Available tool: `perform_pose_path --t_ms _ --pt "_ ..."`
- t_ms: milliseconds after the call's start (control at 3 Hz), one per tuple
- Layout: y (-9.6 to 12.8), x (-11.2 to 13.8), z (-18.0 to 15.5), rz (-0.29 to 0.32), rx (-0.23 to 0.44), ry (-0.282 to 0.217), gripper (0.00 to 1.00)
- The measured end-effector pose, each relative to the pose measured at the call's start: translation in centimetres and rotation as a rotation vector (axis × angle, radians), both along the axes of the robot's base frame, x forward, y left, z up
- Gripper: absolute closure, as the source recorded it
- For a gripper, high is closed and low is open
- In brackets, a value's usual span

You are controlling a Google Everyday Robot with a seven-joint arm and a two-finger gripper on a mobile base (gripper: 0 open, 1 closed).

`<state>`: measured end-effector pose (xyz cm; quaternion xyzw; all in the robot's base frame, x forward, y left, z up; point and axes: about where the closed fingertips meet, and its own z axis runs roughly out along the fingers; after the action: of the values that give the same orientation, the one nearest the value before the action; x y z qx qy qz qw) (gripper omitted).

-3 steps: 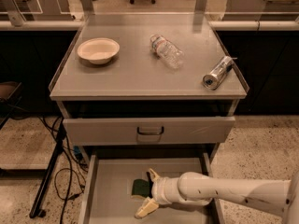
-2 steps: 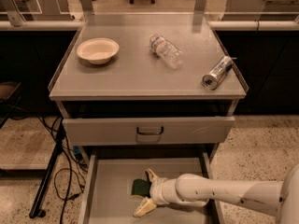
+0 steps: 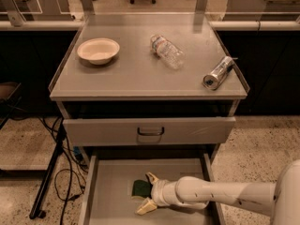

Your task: Pick sponge from middle drawer and place on counter

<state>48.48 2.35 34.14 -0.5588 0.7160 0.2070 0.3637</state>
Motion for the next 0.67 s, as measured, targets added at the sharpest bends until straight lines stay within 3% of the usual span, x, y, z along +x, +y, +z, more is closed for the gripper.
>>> perform_pose_path --t_ms 333,667 --pt "0.00 0.00 0.00 0.000 0.000 0.000 0.39" --pt "0.01 0.00 0.00 0.000 0.000 0.000 0.70"
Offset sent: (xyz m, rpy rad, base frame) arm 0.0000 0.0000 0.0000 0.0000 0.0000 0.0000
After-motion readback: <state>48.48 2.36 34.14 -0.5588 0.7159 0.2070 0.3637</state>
